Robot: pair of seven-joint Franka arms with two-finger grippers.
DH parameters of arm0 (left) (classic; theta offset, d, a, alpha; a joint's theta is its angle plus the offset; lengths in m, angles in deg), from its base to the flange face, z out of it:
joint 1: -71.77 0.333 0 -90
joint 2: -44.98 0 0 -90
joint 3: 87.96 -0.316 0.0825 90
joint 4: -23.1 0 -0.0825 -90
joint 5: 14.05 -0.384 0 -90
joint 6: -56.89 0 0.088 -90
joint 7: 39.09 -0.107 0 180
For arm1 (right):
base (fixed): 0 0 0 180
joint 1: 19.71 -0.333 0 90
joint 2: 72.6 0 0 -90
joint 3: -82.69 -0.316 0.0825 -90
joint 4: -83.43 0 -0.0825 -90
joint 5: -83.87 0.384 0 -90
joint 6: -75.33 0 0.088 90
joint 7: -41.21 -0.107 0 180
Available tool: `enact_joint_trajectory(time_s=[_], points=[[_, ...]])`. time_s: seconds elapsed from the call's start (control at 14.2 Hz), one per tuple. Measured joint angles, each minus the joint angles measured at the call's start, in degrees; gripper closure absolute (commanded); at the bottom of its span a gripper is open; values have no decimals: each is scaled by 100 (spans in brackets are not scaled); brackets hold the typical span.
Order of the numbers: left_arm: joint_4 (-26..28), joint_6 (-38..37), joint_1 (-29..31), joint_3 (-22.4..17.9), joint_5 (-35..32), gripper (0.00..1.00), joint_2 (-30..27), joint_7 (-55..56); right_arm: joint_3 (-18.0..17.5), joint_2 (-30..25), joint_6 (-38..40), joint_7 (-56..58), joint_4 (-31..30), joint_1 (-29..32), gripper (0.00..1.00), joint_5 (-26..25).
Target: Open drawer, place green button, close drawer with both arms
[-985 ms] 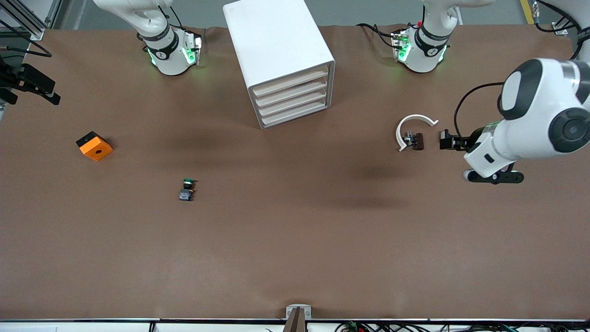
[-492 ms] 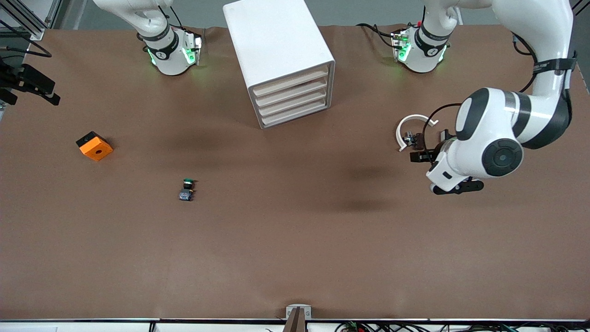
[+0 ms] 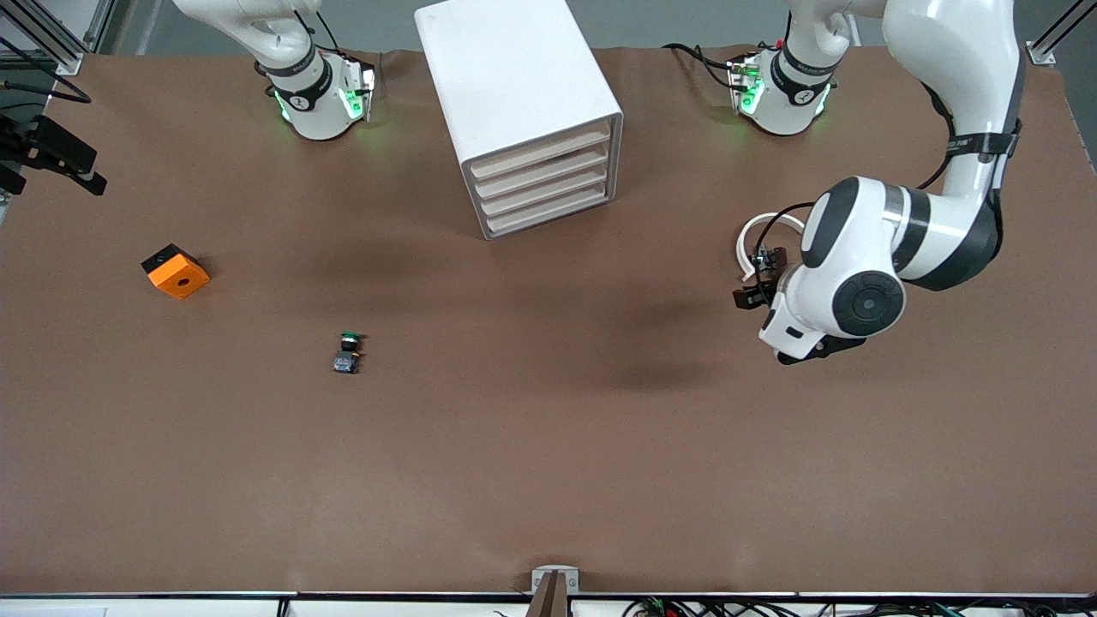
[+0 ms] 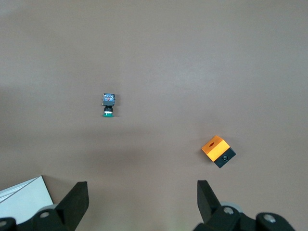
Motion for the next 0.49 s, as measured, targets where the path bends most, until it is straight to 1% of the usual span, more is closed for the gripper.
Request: enact_joint_trajectory(time_s=[0.28,0.49], points=[[-5,5,-185,3,0,0,197,1061,-20,288,-57,6,29,-8,0,0],[-8,6,-450,7,0,0,356,1853,-19,416,-68,6,61,-8,0,0]])
